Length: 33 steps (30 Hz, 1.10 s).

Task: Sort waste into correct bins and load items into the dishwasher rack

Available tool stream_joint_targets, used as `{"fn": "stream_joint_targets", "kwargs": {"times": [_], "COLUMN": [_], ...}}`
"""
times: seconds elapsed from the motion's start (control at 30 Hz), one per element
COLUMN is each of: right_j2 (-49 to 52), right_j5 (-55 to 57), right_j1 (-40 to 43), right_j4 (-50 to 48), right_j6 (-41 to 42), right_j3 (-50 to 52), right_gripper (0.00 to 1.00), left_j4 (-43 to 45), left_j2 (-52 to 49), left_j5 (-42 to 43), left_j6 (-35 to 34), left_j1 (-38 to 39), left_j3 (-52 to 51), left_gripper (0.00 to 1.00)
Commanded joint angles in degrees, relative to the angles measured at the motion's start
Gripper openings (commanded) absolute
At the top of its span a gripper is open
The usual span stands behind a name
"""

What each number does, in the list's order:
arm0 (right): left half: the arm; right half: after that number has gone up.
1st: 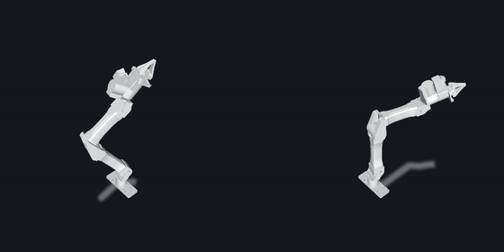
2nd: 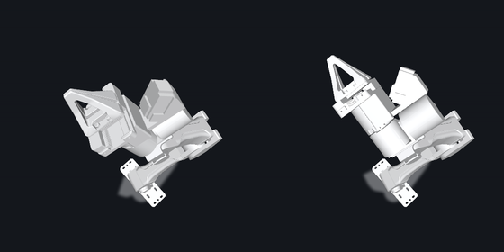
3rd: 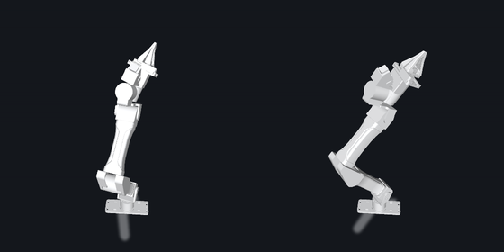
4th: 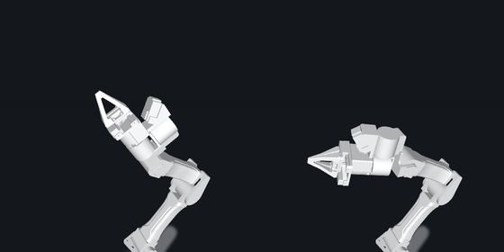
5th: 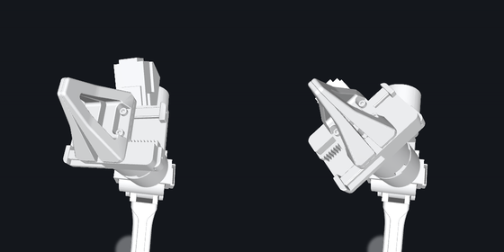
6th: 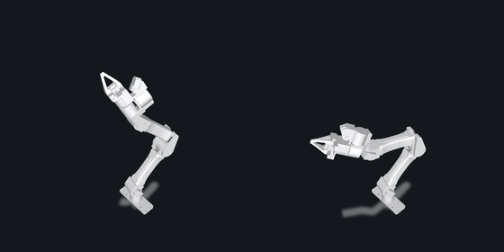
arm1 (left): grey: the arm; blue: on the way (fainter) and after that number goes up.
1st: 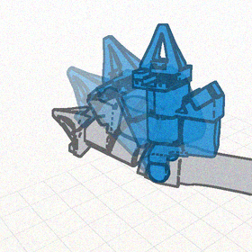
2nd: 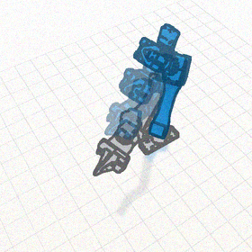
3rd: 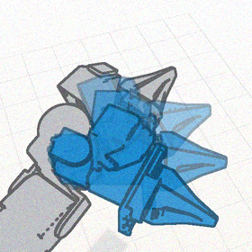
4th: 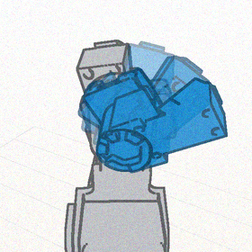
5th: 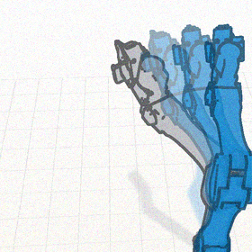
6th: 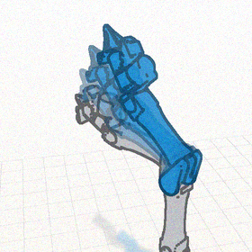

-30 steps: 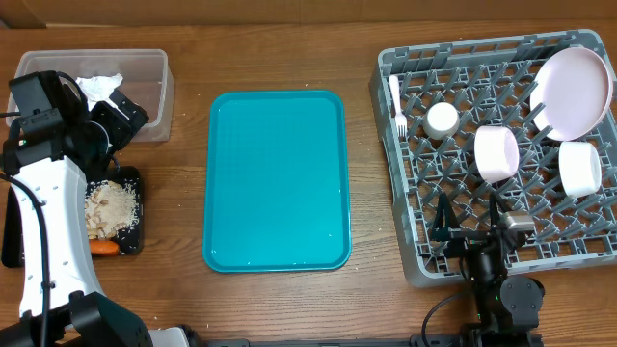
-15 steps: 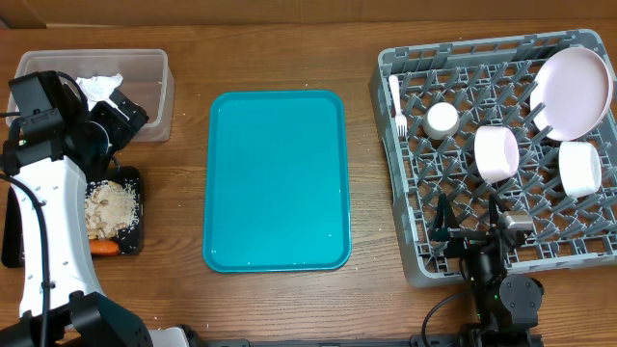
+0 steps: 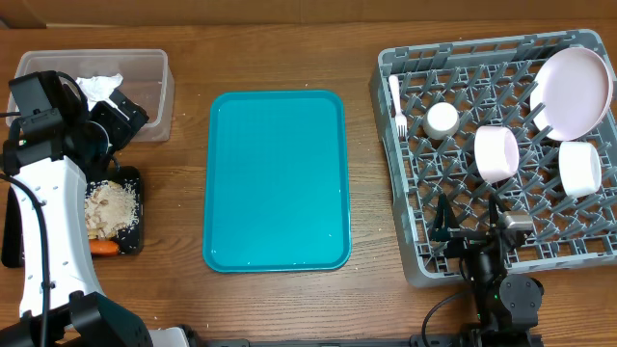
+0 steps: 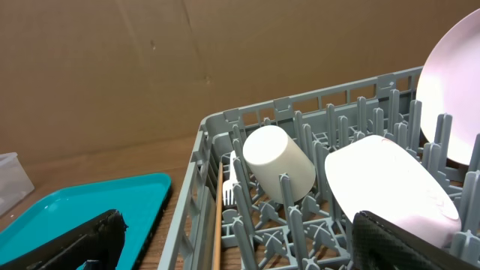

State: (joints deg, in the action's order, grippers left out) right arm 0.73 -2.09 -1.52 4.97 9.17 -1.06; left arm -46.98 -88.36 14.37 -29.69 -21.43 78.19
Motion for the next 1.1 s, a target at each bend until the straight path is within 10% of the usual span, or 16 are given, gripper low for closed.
{"fn": "stream_joint_targets", "kwargs": {"times": [0.0,0.4,1.07], "right_j2": [-0.6,-0.6,-0.6], "right_j5": [0.5,0.5,0.5], "right_j1": [0.3,0.3,0.3], "right_j4": [-0.3,-0.3,-0.3], "right_j6": [-0.2,-0.2,-0.2], "right_j3": [0.6,0.6,0.6], "right_gripper": [1.0,1.0,1.0], "left_j4": [0.0,0.1,0.9], "left_j2": [-0.3,6.3,25.9], "left_j5": [0.1,0.1,-2.9], "left_j6": [-0.3,-0.3,-0.3], "left_j1": [-0.3,1.5,28.9], "left_j3": [0.4,-0.3,-7.5], "left_gripper": [1.0,1.0,1.0]}}
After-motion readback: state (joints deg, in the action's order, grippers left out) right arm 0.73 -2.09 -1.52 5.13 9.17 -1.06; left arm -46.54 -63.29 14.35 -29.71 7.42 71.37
